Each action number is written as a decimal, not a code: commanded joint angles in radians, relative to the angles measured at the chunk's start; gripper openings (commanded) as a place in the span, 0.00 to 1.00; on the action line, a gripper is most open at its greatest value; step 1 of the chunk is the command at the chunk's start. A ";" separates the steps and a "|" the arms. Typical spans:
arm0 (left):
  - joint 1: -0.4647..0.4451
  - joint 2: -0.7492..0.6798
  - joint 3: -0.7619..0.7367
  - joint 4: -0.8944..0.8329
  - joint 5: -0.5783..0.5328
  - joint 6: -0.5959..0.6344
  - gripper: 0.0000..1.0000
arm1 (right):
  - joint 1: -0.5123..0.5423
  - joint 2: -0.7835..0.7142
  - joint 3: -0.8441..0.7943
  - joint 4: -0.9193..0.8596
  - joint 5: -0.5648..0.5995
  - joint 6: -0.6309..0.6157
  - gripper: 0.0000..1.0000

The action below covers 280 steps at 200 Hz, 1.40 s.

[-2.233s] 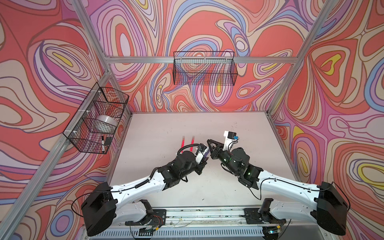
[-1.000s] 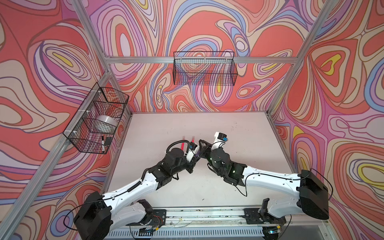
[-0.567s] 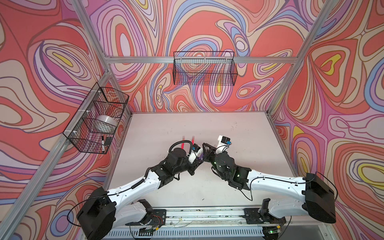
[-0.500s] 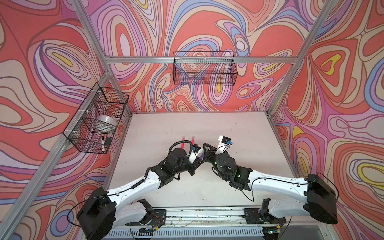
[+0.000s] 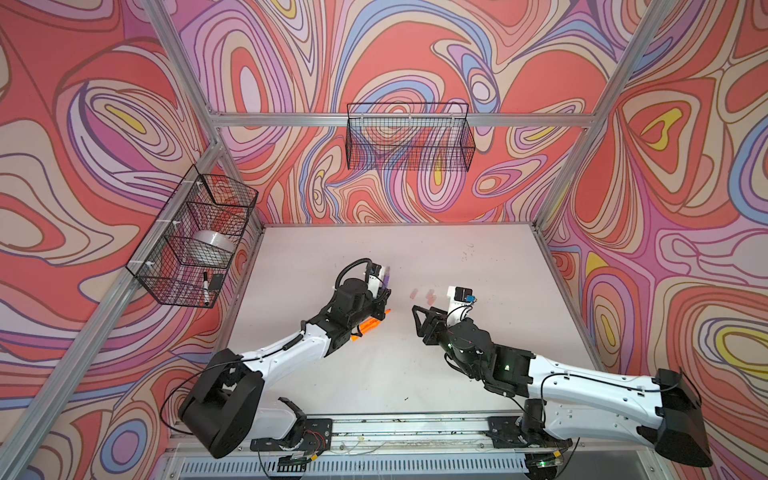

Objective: Insert the pens into the pen caps
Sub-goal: 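Lower the capped purple marker with the left gripper while the right withdraws, then set the capped purple marker on the table and open the left gripper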

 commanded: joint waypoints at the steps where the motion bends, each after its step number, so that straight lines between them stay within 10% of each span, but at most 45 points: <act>1: 0.083 0.071 0.081 -0.078 -0.033 -0.086 0.00 | -0.016 -0.052 -0.043 -0.091 0.074 0.012 0.64; 186: 0.300 0.535 0.498 -0.538 -0.065 -0.217 0.00 | -0.270 0.022 -0.082 -0.075 -0.176 0.033 0.68; 280: 0.305 0.575 0.540 -0.621 -0.080 -0.238 0.25 | -0.293 0.054 -0.075 -0.067 -0.217 0.035 0.67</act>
